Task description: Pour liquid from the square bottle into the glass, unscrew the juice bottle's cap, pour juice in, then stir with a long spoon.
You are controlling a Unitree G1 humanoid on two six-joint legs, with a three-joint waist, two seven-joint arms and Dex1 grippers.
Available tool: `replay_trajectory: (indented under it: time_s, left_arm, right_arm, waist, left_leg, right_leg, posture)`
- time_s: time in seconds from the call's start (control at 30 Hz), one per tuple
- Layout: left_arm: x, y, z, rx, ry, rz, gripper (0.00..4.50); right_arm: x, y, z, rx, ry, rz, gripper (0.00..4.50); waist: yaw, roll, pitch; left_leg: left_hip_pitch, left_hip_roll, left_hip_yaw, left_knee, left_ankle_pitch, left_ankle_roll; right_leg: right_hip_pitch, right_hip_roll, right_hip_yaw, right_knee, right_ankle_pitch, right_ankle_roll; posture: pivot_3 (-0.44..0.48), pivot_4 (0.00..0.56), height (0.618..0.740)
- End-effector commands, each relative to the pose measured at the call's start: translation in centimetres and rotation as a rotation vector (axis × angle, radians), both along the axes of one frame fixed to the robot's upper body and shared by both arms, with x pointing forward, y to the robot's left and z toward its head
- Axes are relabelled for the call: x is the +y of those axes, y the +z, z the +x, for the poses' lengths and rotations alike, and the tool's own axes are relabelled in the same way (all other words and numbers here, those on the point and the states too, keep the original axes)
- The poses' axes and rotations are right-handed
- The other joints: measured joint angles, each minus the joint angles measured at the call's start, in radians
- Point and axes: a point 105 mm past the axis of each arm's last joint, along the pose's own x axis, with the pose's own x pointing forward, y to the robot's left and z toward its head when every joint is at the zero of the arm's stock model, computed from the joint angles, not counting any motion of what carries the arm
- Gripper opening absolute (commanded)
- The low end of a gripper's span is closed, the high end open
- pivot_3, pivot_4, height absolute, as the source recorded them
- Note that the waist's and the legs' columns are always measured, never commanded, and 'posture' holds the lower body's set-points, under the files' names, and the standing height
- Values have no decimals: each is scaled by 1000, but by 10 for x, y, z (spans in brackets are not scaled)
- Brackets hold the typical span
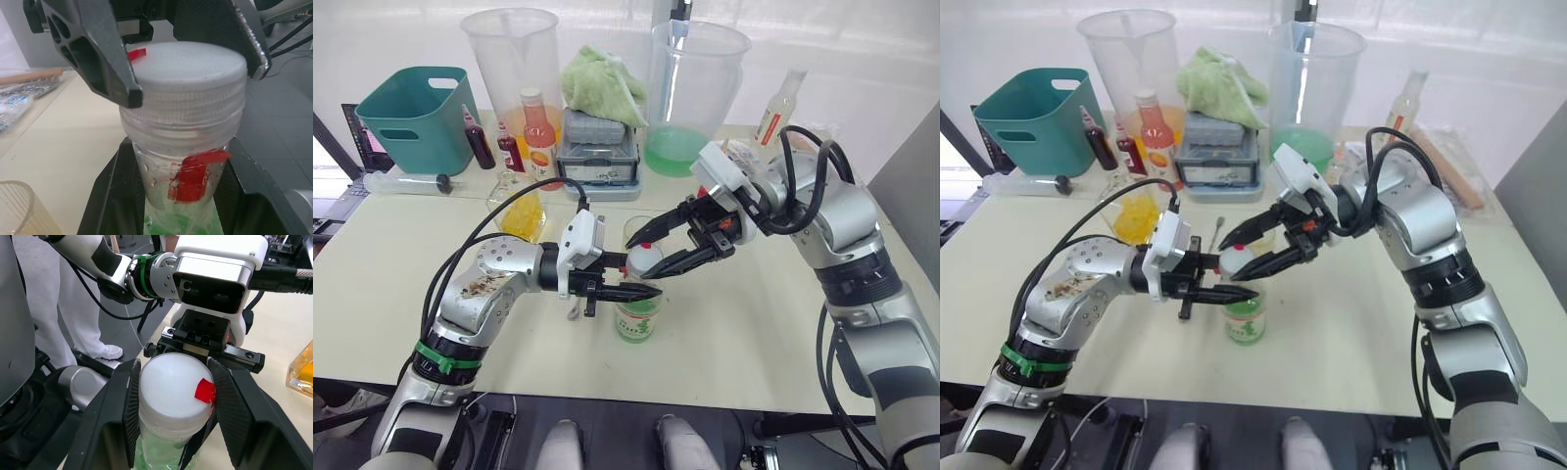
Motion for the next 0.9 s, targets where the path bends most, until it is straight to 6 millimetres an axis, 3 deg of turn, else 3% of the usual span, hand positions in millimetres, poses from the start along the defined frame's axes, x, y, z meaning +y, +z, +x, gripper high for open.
replay_trajectory:
  time_s: [0.03, 0.13, 0.37, 0.6, 0.83, 0.9]
  left_arm:
    - [7, -14, 6, 51, 57, 46, 1384]
    - [5, -15, 7, 55, 47, 44, 1384]
    - [6, -16, 11, 53, 28, 53, 1384]
    - [0, -18, 12, 53, -9, 53, 1384]
    - [-2, -18, 12, 52, -25, 52, 1384]
    - [-2, -18, 12, 50, -25, 53, 1384]
  right_arm:
    - [-3, 19, -13, -63, 70, 17, 3274]
    - [-7, 26, -11, -90, -31, 73, 4213]
    - [-14, 27, -24, -31, -254, 165, 4213]
    - [-8, 9, -20, -22, -528, 253, 4213]
    - [-10, 2, -20, 36, -655, 285, 4213]
    - [-10, 1, -20, 52, -661, 289, 3697]
  waist:
    - [0, 0, 0]
    - [2, 0, 0]
    - [2, 0, 0]
    - [2, 1, 0]
    - [4, 1, -1]
    - [4, 1, -1]
  left_leg:
    - [0, 0, 0, 0, 0, 0]
    - [0, 0, 0, 0, 0, 0]
    - [0, 0, 0, 0, 0, 0]
    - [1, 0, 0, 0, 0, 0]
    - [0, 0, 0, 0, 0, 0]
    - [0, 0, 0, 0, 0, 0]
  right_leg:
    - [0, 0, 0, 0, 0, 0]
    - [0, 0, 0, 0, 0, 0]
    - [0, 0, 0, 0, 0, 0]
    - [1, 0, 0, 0, 0, 0]
    - [1, 0, 0, 0, 0, 0]
    - [1, 0, 0, 0, 0, 0]
  posture:
    - [0, 150, 707]
    - [0, 150, 707]
    - [0, 150, 707]
    - [0, 150, 707]
    - [0, 150, 707]
    - [0, 150, 707]
